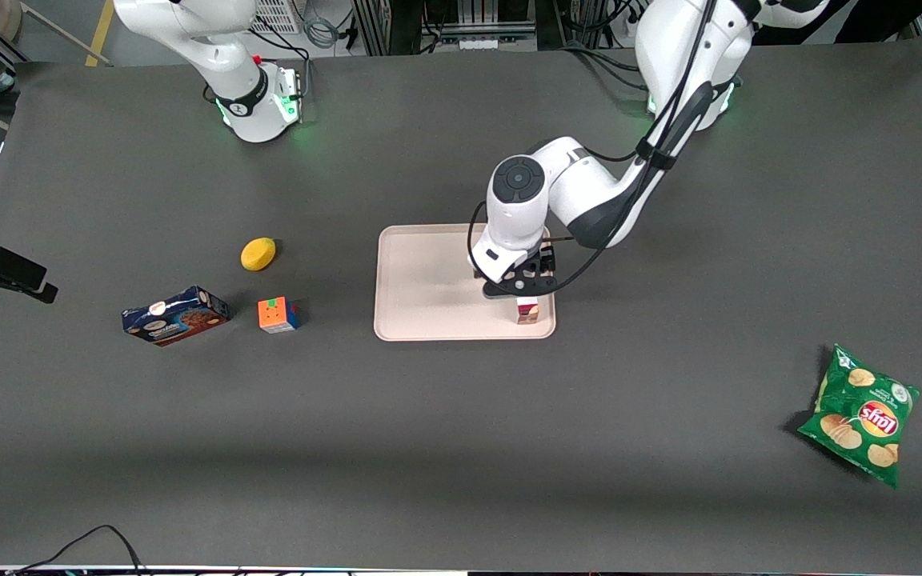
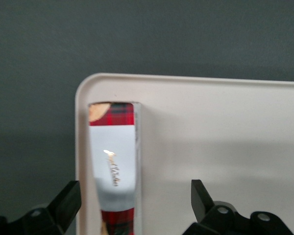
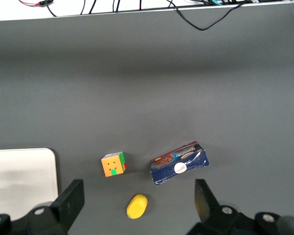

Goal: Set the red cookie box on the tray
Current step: 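Open the left gripper, release the box, and raise the gripper away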

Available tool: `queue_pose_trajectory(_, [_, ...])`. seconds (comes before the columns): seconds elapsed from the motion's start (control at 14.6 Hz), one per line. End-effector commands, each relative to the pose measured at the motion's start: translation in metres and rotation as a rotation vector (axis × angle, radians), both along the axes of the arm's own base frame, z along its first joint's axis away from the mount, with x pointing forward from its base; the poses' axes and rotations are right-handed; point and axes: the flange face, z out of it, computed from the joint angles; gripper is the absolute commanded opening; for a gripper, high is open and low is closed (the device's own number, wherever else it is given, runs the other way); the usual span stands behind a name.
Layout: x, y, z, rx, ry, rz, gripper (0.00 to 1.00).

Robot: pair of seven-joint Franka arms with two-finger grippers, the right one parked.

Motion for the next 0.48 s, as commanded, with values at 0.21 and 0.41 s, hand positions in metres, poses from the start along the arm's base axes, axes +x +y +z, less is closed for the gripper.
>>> queue_pose_trajectory(0.21, [0.025, 0.051, 0.165, 0.085, 0.026, -0.223, 1.00])
queue_pose_trajectory(0.41, [0.026, 0.110, 0.229, 0.085, 0.070, -0.285, 1.00])
